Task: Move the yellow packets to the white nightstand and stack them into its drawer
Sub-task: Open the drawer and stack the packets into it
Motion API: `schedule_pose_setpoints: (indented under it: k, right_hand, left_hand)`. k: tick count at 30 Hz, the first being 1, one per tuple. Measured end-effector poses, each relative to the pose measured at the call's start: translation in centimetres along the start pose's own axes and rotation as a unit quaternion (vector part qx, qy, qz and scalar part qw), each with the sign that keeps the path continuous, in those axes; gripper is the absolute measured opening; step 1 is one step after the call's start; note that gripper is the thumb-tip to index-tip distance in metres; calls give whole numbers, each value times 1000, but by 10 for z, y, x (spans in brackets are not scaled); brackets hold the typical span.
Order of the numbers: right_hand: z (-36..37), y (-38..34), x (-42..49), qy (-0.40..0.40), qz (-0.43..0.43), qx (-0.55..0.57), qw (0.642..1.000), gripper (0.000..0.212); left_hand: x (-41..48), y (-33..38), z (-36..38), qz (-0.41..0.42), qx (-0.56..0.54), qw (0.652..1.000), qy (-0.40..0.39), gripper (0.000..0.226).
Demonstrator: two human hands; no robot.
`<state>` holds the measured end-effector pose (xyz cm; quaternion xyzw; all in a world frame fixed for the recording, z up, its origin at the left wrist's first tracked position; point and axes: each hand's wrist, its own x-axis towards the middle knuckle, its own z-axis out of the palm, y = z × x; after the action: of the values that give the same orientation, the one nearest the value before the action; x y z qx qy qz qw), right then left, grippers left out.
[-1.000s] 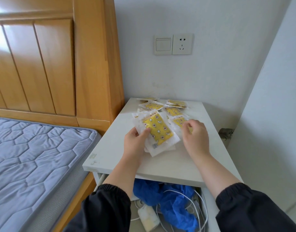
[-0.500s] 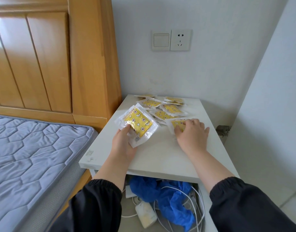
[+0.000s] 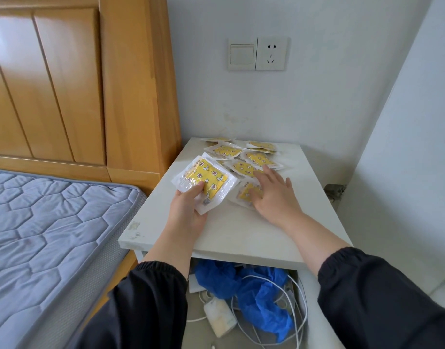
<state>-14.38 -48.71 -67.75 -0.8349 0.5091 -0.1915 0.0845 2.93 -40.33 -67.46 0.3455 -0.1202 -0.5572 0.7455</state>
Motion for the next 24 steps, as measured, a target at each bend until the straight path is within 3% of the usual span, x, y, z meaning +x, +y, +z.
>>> schedule_pose_setpoints:
  k: [6, 13, 18, 21, 24]
  right_hand:
    - [1, 0, 2, -70, 7, -27, 997, 55]
    - [-10, 1, -37, -35, -30, -47, 998, 50]
    - [-17, 7, -54, 19, -53, 32, 998, 41]
    - [-24, 5, -55, -3, -11, 108, 994, 54]
    - [-38, 3, -50, -80, 31, 94, 992, 72]
  left_hand:
    - [-1, 0, 1, -2, -1, 1000, 5, 44]
    - [-1, -1, 1, -3, 15, 1000, 8, 44]
    - [-5, -1, 1, 1, 31, 999, 14, 43]
    - [-6, -1, 2, -4, 45, 999, 20, 43]
    - [-6, 0, 2, -2, 52, 998, 17, 42]
